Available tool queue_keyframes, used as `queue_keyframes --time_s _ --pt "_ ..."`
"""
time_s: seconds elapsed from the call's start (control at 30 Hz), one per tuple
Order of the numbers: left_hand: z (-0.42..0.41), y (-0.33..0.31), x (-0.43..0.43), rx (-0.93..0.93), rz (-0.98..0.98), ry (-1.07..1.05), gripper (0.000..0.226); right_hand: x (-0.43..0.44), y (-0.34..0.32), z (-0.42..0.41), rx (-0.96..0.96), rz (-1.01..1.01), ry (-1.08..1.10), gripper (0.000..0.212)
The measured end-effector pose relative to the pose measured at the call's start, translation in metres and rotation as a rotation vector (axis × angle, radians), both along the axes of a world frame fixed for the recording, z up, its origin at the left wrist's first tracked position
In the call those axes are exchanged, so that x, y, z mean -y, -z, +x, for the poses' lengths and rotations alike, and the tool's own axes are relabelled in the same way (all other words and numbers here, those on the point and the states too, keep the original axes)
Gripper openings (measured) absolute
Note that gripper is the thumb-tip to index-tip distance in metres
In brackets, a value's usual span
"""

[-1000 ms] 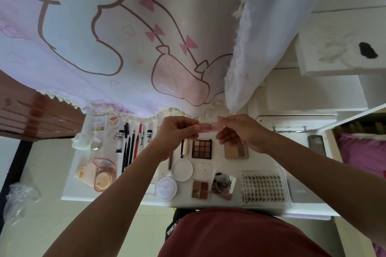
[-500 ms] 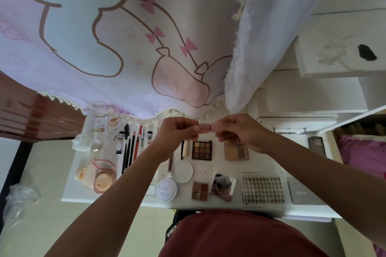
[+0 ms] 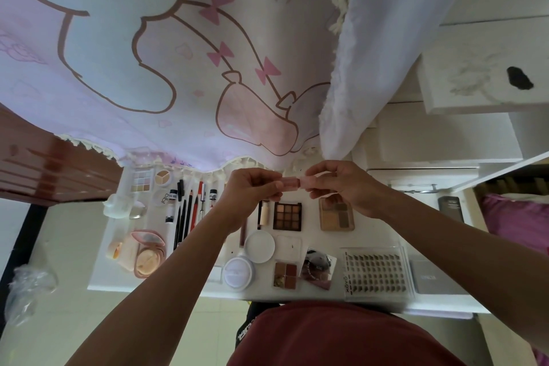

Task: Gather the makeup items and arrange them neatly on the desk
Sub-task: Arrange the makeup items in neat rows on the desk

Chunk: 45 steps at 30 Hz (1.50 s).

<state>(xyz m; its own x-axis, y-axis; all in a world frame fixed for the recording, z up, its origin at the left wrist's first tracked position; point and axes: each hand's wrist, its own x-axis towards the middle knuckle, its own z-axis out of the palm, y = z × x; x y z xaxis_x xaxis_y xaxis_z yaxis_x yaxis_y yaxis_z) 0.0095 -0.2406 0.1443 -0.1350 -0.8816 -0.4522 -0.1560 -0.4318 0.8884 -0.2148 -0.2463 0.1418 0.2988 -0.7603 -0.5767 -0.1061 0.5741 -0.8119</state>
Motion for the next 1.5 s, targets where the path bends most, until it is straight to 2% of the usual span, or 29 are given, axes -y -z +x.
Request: queue_keyframes --time_s 0.2,0.47,0.67,0.83,1.0,1.13,1.27,1.4,1.5 --pt "-0.0019 -0.0005 0.0010 -0.011 0.003 0.005 0.022 0.0005 0.0021 0.0019 0.002 0.072 0.017 0.028" --pt "-0.0006 0.0028 -0.0010 0.005 0.018 0.001 0.022 0.0010 0.0030 0.0010 0.025 -0.006 0.038 0.024" --pt "-0.0011 0.0031 0.0003 -0.017 0.013 -0.007 0.023 0.0015 0.0027 0.0010 -0.033 0.058 0.022 0.025" --pt "-0.0003 0.0029 -0.0004 -0.021 0.013 -0.006 0.023 0.0019 0.0019 -0.0013 -0.002 0.022 -0.014 0.029" --pt "-0.0010 0.0024 -0.0001 -0.035 0.029 0.008 0.023 0.0006 0.0022 0.0022 -0.006 0.103 0.021 0.028" --pt "0.0003 0.0043 -0.0011 -0.024 0.052 0.020 0.024 0.0007 0.0024 0.0014 0.007 0.032 0.036 0.024" --pt "-0.0023 0.0019 -0.0032 -0.049 0.066 0.012 0.038 0.0019 0.0021 0.0004 -0.010 -0.033 0.049 0.023" --pt "-0.0058 0.0016 -0.0033 -0.090 0.068 -0.022 0.030 0.0025 0.0035 -0.0028 -0.014 -0.066 0.064 0.021" --pt "-0.0061 0.0025 -0.0032 -0.105 0.074 -0.028 0.041 0.0032 0.0049 -0.0064 -0.023 -0.093 0.052 0.020"
